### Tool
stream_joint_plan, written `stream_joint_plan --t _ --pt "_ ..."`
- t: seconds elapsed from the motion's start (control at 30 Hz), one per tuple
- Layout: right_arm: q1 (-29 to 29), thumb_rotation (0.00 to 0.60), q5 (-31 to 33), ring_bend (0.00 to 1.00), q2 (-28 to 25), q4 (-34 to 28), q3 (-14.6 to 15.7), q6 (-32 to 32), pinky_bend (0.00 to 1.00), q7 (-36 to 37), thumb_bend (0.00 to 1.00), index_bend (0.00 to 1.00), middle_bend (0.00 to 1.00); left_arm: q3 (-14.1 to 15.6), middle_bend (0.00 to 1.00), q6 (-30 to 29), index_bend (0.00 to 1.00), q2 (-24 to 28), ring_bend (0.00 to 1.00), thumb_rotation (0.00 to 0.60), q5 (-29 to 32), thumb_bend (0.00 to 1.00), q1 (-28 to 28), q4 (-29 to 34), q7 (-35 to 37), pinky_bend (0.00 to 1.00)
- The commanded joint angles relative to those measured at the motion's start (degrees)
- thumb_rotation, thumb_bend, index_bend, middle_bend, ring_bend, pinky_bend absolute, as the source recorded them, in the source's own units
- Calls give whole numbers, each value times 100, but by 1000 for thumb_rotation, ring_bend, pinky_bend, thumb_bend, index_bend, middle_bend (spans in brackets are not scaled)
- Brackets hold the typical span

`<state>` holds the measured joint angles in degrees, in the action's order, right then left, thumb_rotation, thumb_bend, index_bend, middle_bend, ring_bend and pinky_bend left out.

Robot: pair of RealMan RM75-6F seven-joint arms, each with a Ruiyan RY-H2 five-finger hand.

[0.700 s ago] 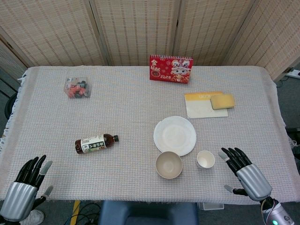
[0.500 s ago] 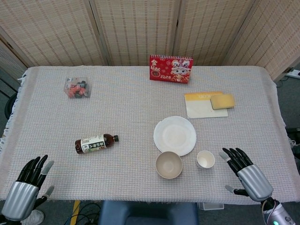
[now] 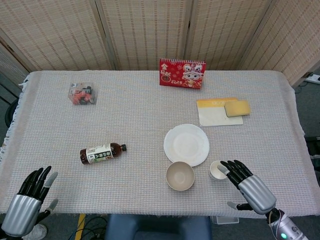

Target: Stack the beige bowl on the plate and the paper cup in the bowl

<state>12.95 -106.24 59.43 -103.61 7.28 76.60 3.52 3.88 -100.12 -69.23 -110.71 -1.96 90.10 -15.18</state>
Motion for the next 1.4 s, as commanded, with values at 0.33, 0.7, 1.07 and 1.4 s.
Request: stream_joint_plan --t 0.33,0.7,1.07,1.4 --pt "1490 600 2008 0 -445 -1817 -873 -2447 0 -1456 14 0 0 -2 0 -121 5 39 0 600 -43 314 -47 14 39 157" --pt "2203 600 3599 0 121 -1780 -1036 -3175 0 -2130 0 0 0 6 0 -241 5 72 0 600 -98 314 -103 24 78 157" --pt "2513 600 4108 0 686 -1427 -1060 -3198 0 -2173 0 0 0 -18 0 -398 5 106 0 600 -115 314 -176 22 122 157" --pt "2779 600 4499 0 1097 -1070 -1067 -3238 0 -2111 0 0 0 -32 0 -505 6 138 0 600 -158 314 -213 15 206 156"
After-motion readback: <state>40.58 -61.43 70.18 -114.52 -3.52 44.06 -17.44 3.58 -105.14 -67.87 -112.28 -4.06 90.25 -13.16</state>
